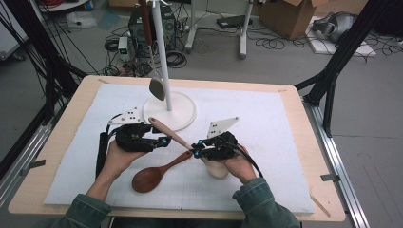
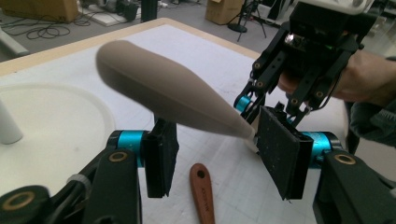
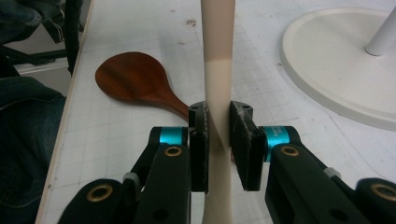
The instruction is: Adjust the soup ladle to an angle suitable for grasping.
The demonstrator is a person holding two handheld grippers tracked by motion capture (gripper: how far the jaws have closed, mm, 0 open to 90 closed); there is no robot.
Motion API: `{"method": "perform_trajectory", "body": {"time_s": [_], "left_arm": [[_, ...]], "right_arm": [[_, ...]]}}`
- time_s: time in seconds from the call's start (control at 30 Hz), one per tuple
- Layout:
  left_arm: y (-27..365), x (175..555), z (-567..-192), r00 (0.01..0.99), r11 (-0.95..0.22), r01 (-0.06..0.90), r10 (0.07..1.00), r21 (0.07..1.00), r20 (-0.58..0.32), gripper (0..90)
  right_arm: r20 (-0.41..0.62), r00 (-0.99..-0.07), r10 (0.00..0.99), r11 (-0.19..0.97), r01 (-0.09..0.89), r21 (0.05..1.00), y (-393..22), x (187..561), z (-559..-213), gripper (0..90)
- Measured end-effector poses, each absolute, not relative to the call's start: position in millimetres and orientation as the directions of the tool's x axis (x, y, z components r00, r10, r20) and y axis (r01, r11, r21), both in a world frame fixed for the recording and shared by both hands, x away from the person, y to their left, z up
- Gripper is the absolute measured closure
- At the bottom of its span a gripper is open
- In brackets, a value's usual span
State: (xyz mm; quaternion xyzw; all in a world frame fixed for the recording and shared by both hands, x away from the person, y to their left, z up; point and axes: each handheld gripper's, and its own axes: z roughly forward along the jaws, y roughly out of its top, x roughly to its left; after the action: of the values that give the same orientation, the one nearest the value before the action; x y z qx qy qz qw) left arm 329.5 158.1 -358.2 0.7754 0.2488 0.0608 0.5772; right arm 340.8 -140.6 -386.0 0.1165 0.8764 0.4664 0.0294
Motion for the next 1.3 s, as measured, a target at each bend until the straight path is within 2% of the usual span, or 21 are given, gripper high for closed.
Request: {"method": "perform_trajectory", "body": {"time_s": [0.13,0.33,0.43,0.5,0.67,0.77,0.9,1.0,1.3], "left_arm": [[155,330,-358,0.864,-0.208,0.319,0.465,0.925,-0.193,56.2],[157,332,-358,0.869,-0.19,0.343,0.436,0.92,-0.234,59.9],[157,331,-356,0.875,-0.194,0.344,0.422,0.919,-0.239,61.8],[157,331,-355,0.877,-0.199,0.347,0.415,0.916,-0.242,62.3],[155,333,-351,0.886,-0.209,0.348,0.391,0.914,-0.248,63.7],[152,334,-345,0.897,-0.219,0.34,0.367,0.915,-0.246,65.2],[148,334,-336,0.911,-0.226,0.32,0.339,0.92,-0.234,66.8],[147,334,-331,0.913,-0.219,0.31,0.34,0.925,-0.226,67.3],[138,333,-330,0.905,-0.231,0.321,0.36,0.918,-0.226,64.0]], "right_arm": [[0.055,-0.972,0.229,0.534,0.172,0.828,-138,339,-386,78.3],[0.057,-0.972,0.23,0.537,0.176,0.825,-138,338,-384,77.8],[0.069,-0.974,0.214,0.541,0.177,0.822,-140,339,-383,76.2],[0.082,-0.974,0.209,0.548,0.186,0.816,-141,340,-383,71.4],[0.119,-0.974,0.192,0.556,0.208,0.805,-144,345,-386,70.3],[0.131,-0.976,0.174,0.563,0.207,0.8,-141,345,-388,70.6],[0.119,-0.979,0.165,0.555,0.192,0.81,-142,345,-387,76.8],[0.071,-0.981,0.179,0.547,0.159,0.822,-141,341,-383,78.1],[0.065,-0.97,0.232,0.481,0.173,0.859,-134,335,-377,78.4]]}}
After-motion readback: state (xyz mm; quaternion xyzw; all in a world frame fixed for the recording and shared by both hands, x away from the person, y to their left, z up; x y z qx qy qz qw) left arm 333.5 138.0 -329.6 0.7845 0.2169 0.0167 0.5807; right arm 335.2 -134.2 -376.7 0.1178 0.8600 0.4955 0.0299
